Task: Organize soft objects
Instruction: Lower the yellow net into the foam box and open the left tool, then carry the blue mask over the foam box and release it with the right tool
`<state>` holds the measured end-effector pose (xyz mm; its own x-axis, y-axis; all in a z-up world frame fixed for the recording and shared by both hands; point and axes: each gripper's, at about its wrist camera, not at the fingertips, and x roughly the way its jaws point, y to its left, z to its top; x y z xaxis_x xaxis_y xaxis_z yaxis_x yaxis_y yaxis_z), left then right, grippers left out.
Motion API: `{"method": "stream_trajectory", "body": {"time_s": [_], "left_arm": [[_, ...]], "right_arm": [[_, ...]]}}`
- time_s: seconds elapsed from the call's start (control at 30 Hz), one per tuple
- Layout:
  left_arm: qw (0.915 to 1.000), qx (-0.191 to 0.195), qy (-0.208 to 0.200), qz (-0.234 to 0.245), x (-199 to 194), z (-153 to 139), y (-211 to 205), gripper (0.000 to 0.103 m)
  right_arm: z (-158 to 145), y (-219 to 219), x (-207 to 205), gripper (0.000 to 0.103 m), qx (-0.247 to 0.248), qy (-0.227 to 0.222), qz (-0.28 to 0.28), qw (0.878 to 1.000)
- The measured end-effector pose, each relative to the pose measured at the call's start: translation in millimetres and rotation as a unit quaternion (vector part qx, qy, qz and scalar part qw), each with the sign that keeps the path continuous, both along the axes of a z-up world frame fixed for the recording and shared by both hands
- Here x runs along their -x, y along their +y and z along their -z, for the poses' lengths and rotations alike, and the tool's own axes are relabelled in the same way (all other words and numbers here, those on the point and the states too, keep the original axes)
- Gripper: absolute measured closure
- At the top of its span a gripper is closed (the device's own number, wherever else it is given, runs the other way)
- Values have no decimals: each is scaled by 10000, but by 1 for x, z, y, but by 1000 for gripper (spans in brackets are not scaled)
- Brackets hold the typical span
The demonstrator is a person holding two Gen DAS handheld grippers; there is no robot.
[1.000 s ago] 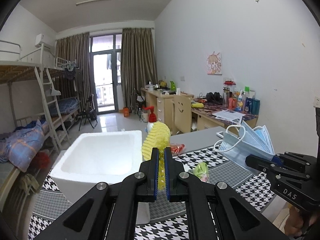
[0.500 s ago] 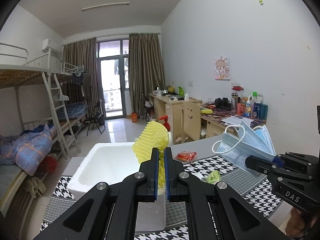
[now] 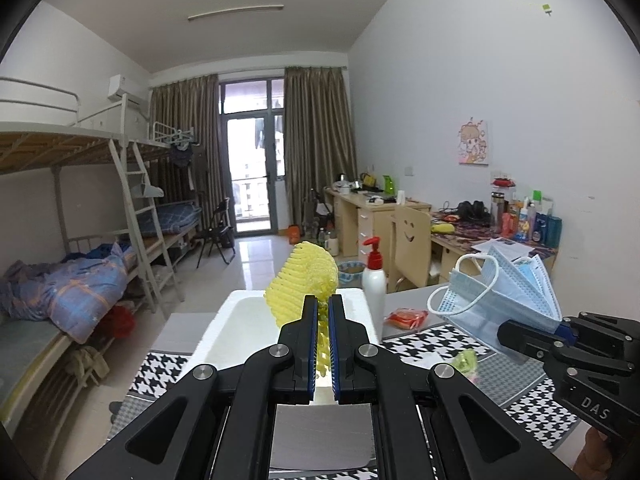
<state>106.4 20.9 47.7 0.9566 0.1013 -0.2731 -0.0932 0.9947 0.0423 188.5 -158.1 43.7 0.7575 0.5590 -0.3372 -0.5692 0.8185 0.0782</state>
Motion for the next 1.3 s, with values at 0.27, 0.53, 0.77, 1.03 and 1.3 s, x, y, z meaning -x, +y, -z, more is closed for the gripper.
{"method": "stream_trajectory", "body": {"time_s": [0.27,0.53,0.77,1.03,1.3], "left_arm": [[9995,112,212,-194,-13,5,12,97],[9979,234,542,-258,-34,16,26,97],[9973,283,636,-241,-42,22,38,92],[9985,271,378,-290,-34,19,39,11],[9991,150,180,-352,-24,18,40,1]], "right_arm": [[-1,13,-6,83,14,-11,-207,9998],[4,20,-14,83,71,49,-236,9997],[4,24,-16,83,113,64,-166,9998],[2,31,-15,83,159,58,-154,9997],[-2,41,-19,83,216,64,-206,9995]]}}
